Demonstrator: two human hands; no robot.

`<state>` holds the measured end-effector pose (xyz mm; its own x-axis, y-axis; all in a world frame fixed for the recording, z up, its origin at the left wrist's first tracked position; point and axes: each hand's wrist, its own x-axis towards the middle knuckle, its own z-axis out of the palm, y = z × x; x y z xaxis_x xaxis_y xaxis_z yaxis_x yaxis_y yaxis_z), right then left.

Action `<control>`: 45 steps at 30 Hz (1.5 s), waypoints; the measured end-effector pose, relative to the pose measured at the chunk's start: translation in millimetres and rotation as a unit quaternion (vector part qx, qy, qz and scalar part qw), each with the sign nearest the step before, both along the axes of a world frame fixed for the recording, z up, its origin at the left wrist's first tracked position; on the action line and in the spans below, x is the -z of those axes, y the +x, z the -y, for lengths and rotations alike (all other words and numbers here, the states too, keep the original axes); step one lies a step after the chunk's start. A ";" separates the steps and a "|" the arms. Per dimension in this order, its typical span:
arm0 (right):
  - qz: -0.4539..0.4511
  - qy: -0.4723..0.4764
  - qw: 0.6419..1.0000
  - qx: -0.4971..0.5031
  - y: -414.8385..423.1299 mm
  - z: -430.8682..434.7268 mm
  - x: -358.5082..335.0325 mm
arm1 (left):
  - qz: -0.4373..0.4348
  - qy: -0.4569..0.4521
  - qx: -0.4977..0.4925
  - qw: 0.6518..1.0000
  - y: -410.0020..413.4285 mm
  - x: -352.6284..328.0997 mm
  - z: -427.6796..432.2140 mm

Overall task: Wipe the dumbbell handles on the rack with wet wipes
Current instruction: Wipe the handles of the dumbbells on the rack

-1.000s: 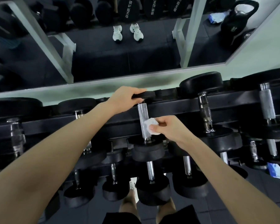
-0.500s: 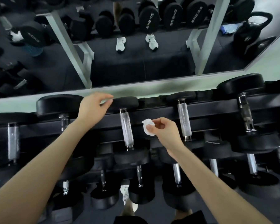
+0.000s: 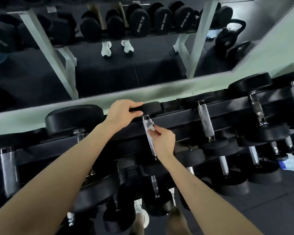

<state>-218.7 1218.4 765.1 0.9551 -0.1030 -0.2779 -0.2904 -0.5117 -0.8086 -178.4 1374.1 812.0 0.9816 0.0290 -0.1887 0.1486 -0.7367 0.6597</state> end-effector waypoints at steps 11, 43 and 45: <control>0.030 -0.175 0.972 -0.152 -15.2 18.4 8.2 | 0.023 -0.034 -0.020 0.999 -3.7 4.3 -2.4; -0.091 -0.137 0.933 -0.321 7.0 59.5 10.2 | -0.005 -0.085 -0.077 0.993 -10.1 0.7 5.1; -0.057 -0.092 0.963 -0.247 11.9 52.9 6.4 | -0.005 -0.088 -0.081 0.993 -10.4 3.2 4.3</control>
<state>-206.9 1165.5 758.6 0.8647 0.2984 -0.4042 -0.0563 -0.7420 -0.6681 -188.9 1369.7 808.8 0.9646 0.1523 -0.2151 0.2635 -0.5759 0.7739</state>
